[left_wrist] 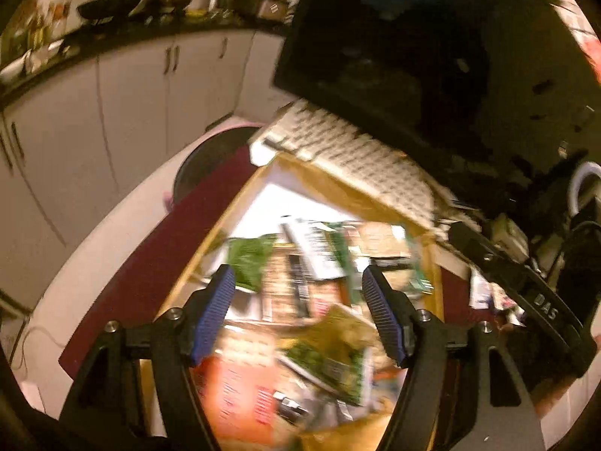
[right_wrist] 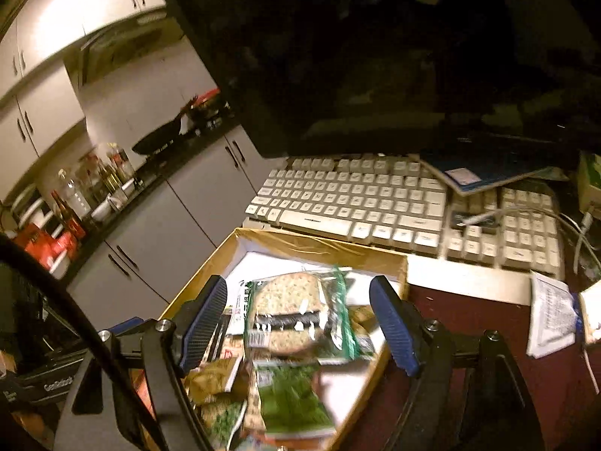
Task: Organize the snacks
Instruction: 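Lower the green bag and round cracker pack into the tray and open both tools, then grasp the white paper sachet on the cloth with the left tool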
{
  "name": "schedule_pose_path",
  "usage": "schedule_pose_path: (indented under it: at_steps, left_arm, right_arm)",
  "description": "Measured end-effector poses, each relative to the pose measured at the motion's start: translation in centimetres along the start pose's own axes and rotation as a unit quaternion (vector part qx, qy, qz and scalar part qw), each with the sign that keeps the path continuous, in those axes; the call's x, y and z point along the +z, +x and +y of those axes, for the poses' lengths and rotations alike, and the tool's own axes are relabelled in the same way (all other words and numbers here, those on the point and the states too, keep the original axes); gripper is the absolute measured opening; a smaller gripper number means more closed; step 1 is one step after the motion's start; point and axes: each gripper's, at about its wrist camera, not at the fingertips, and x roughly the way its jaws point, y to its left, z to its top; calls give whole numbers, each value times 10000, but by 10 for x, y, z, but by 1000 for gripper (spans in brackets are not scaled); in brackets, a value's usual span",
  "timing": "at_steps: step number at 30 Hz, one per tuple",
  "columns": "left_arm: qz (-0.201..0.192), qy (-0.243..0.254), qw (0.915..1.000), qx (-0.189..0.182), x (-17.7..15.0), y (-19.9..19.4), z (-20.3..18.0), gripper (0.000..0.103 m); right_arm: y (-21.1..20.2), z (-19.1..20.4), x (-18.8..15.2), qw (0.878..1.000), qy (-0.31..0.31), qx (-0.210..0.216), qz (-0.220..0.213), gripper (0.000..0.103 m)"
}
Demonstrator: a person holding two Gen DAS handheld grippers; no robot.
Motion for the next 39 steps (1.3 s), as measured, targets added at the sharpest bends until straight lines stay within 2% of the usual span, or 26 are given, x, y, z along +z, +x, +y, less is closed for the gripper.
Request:
schedule_pose_path:
  at_steps: [3, 9, 13, 17, 18, 19, 23, 28, 32, 36, 39]
  left_arm:
    - [-55, 203, 9993, -307, -9, -13, -27, 73]
    - [182, 588, 9949, -800, -31, -15, -85, 74]
    - [358, 878, 9922, -812, -45, -5, -122, 74]
    - [546, 1091, 9886, -879, -55, 13, -154, 74]
    - [585, 1119, 9882, -868, -57, 19, -162, 74]
    - [639, 1137, 9880, -823, -58, 26, -171, 74]
    - [775, 1222, 9863, -787, -59, 48, -198, 74]
    - [999, 1358, 9829, -740, -62, 86, -242, 74]
    - [1139, 1392, 9811, -710, -65, 114, -265, 74]
    - [1326, 1329, 9812, -457, -62, 144, -283, 74]
    - [1531, 1386, 9778, -357, -64, 166, -295, 73]
  right_arm:
    - [-14, -24, -7, 9998, 212, -9, 9, 78]
    - [-47, -107, -18, 9930, 1063, -512, -68, 78]
    - [-66, -153, -27, 9827, 1577, -963, -133, 77]
    - [-81, -181, -57, 9697, 2082, -1253, -251, 65]
    - [-83, -186, -63, 9673, 2182, -1271, -256, 60]
    - [-86, -190, -72, 9652, 2265, -1275, -291, 60]
    - [-100, -190, -89, 9587, 2274, -1625, -533, 60]
    - [-119, -196, -92, 9420, 2453, -2072, -978, 60]
    - [-124, -203, -99, 9381, 2544, -2091, -1072, 60]
    - [-124, -211, -106, 9351, 2704, -2073, -971, 60]
    - [-124, -213, -109, 9345, 2775, -2015, -951, 60]
